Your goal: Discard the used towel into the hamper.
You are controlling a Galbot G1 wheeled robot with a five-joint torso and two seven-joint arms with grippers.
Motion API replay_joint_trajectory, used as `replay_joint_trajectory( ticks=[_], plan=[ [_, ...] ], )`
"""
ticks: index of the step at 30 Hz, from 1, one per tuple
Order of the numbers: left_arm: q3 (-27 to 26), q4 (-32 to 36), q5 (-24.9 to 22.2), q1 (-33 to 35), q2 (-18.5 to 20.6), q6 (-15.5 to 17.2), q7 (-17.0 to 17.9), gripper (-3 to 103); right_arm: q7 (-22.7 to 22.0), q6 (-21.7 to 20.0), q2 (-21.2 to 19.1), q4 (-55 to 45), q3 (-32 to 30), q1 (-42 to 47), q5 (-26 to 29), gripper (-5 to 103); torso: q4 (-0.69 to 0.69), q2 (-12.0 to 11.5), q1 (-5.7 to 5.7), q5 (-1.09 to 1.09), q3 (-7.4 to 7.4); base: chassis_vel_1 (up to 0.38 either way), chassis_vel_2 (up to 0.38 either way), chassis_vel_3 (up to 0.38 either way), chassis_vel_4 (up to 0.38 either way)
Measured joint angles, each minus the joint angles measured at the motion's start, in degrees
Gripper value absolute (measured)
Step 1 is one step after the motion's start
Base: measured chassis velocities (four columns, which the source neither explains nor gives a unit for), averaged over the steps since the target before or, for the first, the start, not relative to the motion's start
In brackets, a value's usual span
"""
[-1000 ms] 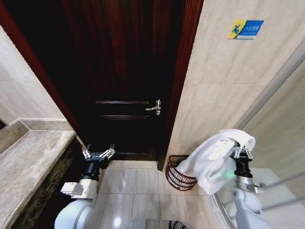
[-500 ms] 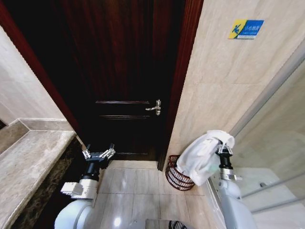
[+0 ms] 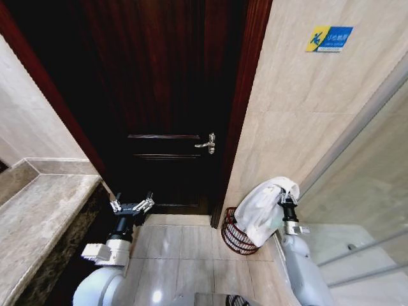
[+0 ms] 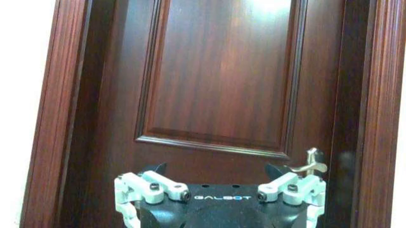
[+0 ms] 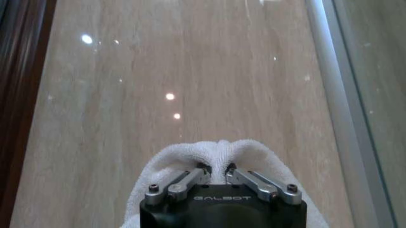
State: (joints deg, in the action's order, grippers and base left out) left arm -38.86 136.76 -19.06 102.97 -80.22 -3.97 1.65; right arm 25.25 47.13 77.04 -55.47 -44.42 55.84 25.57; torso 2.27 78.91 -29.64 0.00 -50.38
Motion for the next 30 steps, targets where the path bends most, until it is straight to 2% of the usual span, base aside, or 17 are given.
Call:
replay_joint_trajectory(
  ticks=[9, 30],
  plan=[
    [0.0, 0.0, 0.0, 0.0, 0.0, 0.0, 0.0, 100, 1.6, 0.0, 1.3, 3.5, -0.2, -0.6, 0.0, 8, 0.0, 0.0, 0.0, 0.0, 0.0, 0.0, 0.0, 0.0, 0.0],
    [0.0, 0.0, 0.0, 0.0, 0.0, 0.0, 0.0, 100, 3.3, 0.0, 1.0, 4.8, -0.9, -0.8, 0.1, 8, 0.01, 0.0, -0.04, 0.0, -0.01, -0.035, 0.036, 0.037, -0.033]
  ],
)
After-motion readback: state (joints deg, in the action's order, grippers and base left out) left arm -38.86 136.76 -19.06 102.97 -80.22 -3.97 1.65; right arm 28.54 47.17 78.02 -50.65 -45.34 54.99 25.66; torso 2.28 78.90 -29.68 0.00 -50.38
